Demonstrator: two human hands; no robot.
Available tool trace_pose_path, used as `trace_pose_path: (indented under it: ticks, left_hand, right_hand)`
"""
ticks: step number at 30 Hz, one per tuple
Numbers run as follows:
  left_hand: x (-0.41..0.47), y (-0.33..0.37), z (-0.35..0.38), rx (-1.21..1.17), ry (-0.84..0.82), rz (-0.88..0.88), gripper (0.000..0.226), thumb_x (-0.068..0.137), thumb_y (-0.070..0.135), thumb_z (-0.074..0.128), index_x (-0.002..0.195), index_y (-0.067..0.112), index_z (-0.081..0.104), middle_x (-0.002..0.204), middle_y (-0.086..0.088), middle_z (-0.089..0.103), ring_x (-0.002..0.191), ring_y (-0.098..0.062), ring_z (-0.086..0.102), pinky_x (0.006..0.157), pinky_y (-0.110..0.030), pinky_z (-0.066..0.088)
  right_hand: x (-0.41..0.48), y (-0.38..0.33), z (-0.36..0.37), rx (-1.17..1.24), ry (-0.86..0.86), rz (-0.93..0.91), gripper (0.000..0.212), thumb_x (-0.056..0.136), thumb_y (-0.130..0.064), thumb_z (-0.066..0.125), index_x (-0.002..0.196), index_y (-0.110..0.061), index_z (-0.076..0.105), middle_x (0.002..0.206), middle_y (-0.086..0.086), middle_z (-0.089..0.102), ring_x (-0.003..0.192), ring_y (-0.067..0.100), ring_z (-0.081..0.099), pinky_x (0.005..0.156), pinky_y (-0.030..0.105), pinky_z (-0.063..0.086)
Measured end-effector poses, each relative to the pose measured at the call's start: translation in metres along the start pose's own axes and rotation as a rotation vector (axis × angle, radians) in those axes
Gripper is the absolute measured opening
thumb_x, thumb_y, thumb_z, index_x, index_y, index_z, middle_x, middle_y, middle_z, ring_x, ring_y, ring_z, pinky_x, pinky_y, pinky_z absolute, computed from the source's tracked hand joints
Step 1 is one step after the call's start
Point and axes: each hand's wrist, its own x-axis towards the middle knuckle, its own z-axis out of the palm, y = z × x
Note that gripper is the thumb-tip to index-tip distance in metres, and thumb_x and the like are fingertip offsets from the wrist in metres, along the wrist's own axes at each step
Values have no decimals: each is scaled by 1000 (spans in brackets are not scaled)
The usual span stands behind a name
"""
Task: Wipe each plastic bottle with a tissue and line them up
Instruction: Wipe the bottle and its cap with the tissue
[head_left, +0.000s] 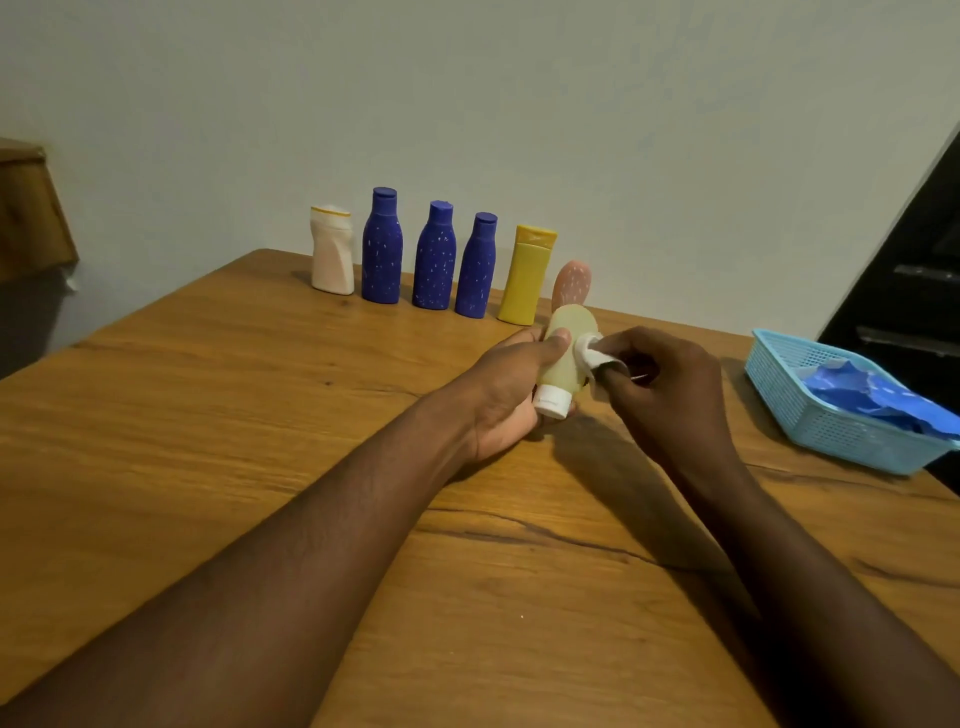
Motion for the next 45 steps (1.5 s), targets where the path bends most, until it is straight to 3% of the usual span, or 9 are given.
trace_pose_path:
  ticks: [8, 13, 18, 21, 26, 30, 34, 39, 45]
  left_hand:
    - [-4, -4, 0, 130, -130, -99, 34, 109, 27, 50, 141, 19, 53, 132, -17, 62, 109, -27, 66, 81, -40, 57]
    - [2, -7, -4, 62, -54, -84, 34, 110, 29, 47, 143, 21, 51, 133, -17, 64, 114, -29, 66, 88, -49, 58]
    - [7, -4, -10, 15, 31, -66, 33, 111, 31, 44, 142, 26, 53, 130, -14, 67, 117, -32, 66, 95, -52, 57]
    - [7, -1, -9, -46, 19, -78, 29, 112, 32, 40, 137, 32, 56, 133, -14, 66, 121, -33, 64, 103, -56, 51]
    - [3, 1, -9, -7, -72, -118, 25, 110, 28, 44, 129, 29, 61, 129, -16, 64, 109, -29, 63, 100, -49, 50]
    - [1, 0, -7, -26, -139, -159, 34, 108, 27, 49, 141, 26, 55, 136, -22, 58, 107, -31, 63, 78, -41, 58]
    - [1, -1, -10, -99, -119, -163, 37, 105, 22, 52, 142, 27, 58, 140, -21, 58, 111, -31, 61, 93, -47, 54]
    - [1, 5, -15, -198, -69, -150, 36, 102, 15, 59, 138, 19, 61, 134, -22, 63, 124, -36, 63, 108, -52, 49]
    - [-1, 7, -12, -236, -102, -141, 38, 97, 15, 63, 136, 13, 62, 132, -19, 61, 104, -27, 62, 91, -39, 52]
  right_hand:
    - [6, 11, -10, 14, 141, 17, 25, 90, -2, 64, 110, -13, 74, 107, 1, 70, 98, 14, 64, 80, 29, 55]
    - [-1, 1, 2, -99, 5, -99, 30, 85, 0, 67, 112, -12, 74, 109, 3, 65, 100, 14, 61, 81, 27, 55]
    - [-8, -14, 8, -21, -257, -157, 25, 88, -31, 64, 105, -19, 78, 102, -4, 64, 92, 8, 61, 76, 35, 59]
    - [-7, -15, 10, -27, -197, -200, 15, 87, -17, 71, 100, -17, 78, 99, -2, 65, 89, 10, 62, 74, 38, 58]
    - [1, -6, 3, -56, -14, -134, 20, 88, -8, 71, 106, -15, 75, 108, 1, 65, 97, 9, 60, 76, 22, 55]
    - [4, 3, -4, -43, 70, -54, 21, 91, -7, 69, 111, -14, 73, 114, 4, 66, 104, 11, 59, 76, 9, 46]
    - [1, -3, -1, -26, -47, -118, 24, 86, -4, 72, 106, -17, 75, 110, -1, 66, 99, 10, 61, 78, 25, 55]
    - [-4, -15, 1, 40, -376, -243, 23, 80, -6, 74, 97, -21, 79, 101, -4, 66, 92, 9, 62, 77, 25, 57]
    - [-1, -16, 2, 14, -120, -191, 20, 87, -6, 72, 101, -19, 74, 105, -1, 65, 94, 12, 62, 75, 29, 58]
